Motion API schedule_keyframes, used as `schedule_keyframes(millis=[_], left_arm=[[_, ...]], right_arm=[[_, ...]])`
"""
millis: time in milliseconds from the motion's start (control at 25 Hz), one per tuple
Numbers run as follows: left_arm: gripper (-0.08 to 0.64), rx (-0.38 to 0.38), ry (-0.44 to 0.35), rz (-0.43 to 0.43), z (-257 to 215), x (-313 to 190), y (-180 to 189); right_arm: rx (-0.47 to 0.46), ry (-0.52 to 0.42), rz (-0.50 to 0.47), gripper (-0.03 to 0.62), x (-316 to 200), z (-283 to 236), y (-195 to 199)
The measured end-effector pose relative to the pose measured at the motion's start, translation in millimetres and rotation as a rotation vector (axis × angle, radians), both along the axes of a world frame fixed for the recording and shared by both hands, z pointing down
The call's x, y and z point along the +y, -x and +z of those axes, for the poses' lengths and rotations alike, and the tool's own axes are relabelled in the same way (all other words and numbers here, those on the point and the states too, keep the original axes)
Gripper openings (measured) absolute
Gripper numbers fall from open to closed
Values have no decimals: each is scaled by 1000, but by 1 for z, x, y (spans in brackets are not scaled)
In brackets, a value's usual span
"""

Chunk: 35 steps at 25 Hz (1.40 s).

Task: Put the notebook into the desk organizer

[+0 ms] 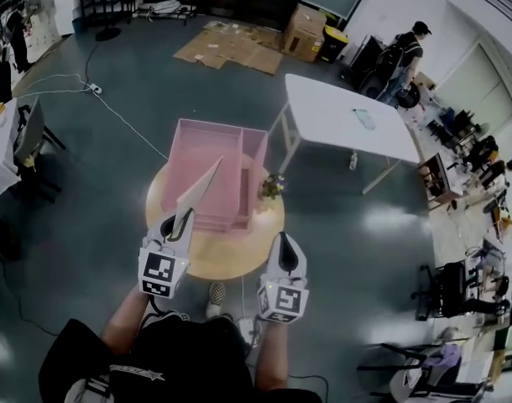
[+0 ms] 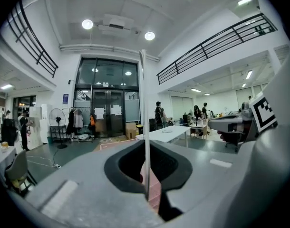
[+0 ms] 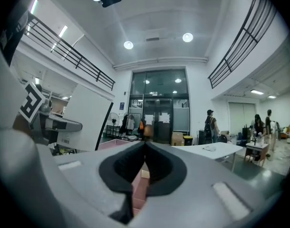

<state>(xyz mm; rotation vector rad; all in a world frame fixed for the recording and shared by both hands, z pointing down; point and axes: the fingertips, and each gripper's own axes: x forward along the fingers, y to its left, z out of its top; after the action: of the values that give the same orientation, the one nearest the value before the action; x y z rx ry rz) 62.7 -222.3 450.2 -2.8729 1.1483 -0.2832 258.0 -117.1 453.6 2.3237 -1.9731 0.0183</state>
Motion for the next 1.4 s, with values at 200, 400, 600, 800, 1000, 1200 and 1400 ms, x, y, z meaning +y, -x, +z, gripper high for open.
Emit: schedule_keyframes(millis=[200,400,600,800,1000,1200,1400], left_arm=[[17,-8,9,-80,4,-27,-4],[17,-46,-6,-143,7,-50,-9],[17,-80,-22,-193,10,-70,-17],[17,-161,-71,-229,18,-93,-31],[17,-258,-99,-272,31,-111,-30],[18,-332,-112,-269,42,-134,-38],[18,-391,-128,-247,53,-147,-51]], right_arm=[[-5,2,-72,5,-41,2,-15],[-22,12,-126,5,-71,8,-27],[-34,25,-176,5,-97,17,-37],[-47,41,-220,5,-120,27,-48],[-57,59,-248,5,-140,38,-53],[-66,78,-269,5,-159,47,-57],[-74,98,-276,5,-168,56,-61]])
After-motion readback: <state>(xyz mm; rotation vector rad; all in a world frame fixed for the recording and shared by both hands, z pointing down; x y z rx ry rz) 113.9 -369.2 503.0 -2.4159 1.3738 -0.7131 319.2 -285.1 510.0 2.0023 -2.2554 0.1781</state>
